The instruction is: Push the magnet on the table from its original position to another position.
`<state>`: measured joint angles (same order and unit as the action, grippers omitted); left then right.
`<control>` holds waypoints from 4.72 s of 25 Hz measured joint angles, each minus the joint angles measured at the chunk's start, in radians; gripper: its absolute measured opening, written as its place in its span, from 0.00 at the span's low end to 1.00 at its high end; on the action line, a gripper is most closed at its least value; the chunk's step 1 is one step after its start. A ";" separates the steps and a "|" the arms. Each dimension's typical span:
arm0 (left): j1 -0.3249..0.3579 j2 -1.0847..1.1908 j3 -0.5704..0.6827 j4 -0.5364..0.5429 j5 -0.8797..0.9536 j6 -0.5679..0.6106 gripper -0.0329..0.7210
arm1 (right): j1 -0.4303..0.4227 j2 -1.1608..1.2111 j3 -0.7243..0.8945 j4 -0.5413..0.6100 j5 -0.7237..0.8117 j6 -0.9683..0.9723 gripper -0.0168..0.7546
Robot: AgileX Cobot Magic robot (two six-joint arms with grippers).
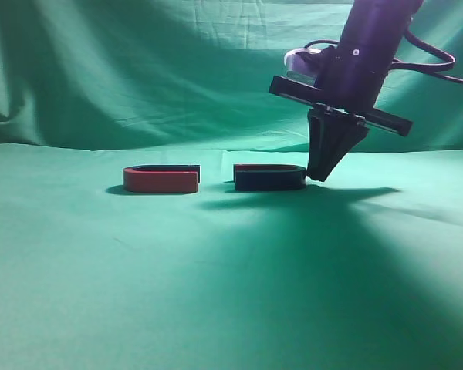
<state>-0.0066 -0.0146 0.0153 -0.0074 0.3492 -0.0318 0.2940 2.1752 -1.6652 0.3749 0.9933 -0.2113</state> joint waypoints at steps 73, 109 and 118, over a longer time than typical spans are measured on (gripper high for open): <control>0.000 0.000 0.000 0.000 0.000 0.000 0.54 | 0.087 -1.448 0.629 -0.458 0.185 0.471 0.02; 0.000 0.000 0.000 0.000 0.000 0.000 0.54 | -0.297 -2.188 1.691 -0.517 -0.720 0.428 0.02; 0.000 0.000 0.000 0.000 0.000 0.000 0.54 | -0.297 -2.188 1.693 -0.515 -0.600 0.428 0.02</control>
<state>-0.0066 -0.0146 0.0153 -0.0074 0.3492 -0.0318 -0.0033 -0.0124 0.0278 -0.1401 0.3934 0.2168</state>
